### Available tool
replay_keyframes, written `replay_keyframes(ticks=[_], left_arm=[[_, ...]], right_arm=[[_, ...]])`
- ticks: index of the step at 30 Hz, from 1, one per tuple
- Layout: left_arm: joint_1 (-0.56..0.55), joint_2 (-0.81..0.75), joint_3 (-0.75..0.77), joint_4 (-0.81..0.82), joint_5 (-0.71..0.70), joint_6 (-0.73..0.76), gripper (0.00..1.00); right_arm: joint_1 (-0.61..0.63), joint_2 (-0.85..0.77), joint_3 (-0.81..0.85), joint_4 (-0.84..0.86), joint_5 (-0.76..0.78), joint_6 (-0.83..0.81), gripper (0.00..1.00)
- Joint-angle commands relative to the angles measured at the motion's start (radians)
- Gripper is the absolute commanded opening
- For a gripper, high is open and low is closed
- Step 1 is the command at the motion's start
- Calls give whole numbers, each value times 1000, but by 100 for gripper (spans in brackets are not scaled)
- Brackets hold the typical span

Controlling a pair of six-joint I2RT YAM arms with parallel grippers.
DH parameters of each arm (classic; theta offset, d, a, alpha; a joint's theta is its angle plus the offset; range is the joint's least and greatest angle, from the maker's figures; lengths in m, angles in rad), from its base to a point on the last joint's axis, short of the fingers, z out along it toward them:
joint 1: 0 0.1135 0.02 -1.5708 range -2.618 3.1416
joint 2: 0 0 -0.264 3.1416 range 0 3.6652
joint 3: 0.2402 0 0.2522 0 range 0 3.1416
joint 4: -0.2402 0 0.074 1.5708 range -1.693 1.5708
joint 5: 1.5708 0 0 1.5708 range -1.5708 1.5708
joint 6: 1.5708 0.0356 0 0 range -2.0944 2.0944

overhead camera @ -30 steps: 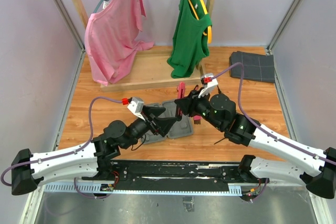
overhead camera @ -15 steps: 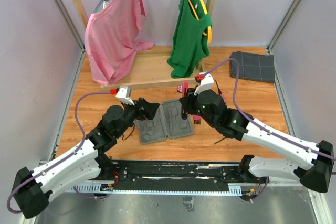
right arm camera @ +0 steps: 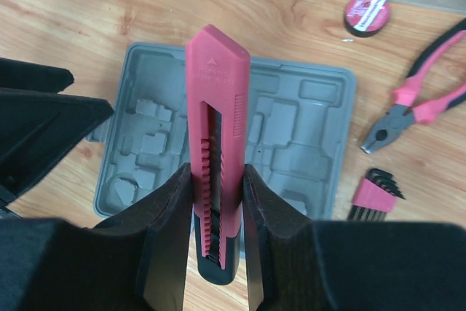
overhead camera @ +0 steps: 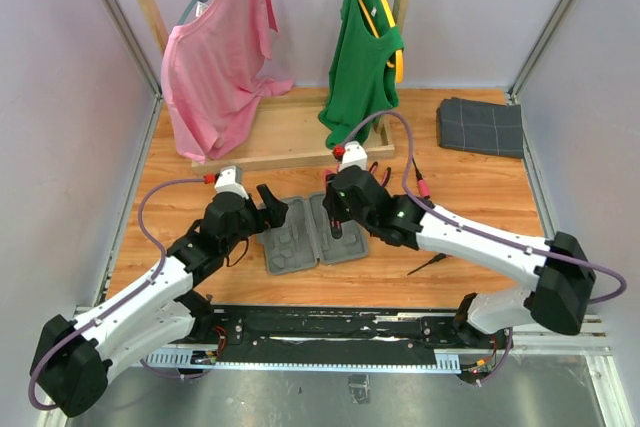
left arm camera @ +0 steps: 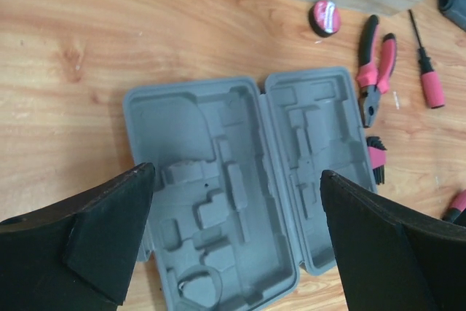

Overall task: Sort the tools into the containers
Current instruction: Place the utility knife in the storage box.

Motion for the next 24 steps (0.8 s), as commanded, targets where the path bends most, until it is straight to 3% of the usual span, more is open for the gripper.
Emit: replay_keyframes(ticks=[1,5,9,16,20,24], left_arm=[[8,40,30,-42,-47,-125,99],[8,42,16,-40,-42,-182,99],[9,27,-33,25,5,-106,99],[30,113,4,-63,-150,-91,99],[131,135,-30,28,19,-87,99],[189,166,-43,69,64,-83,99]], right_arm=[[-2,90,86,-17,-85,21,1],[-7,168,125,-31,-139,53,1],[-12,251,183,-63,-192,80,1],[-12,396,291,-144,-255,140,2],[-12,450,322,-165,-268,167,6],[-12,491,337,-187,-276,186,5]])
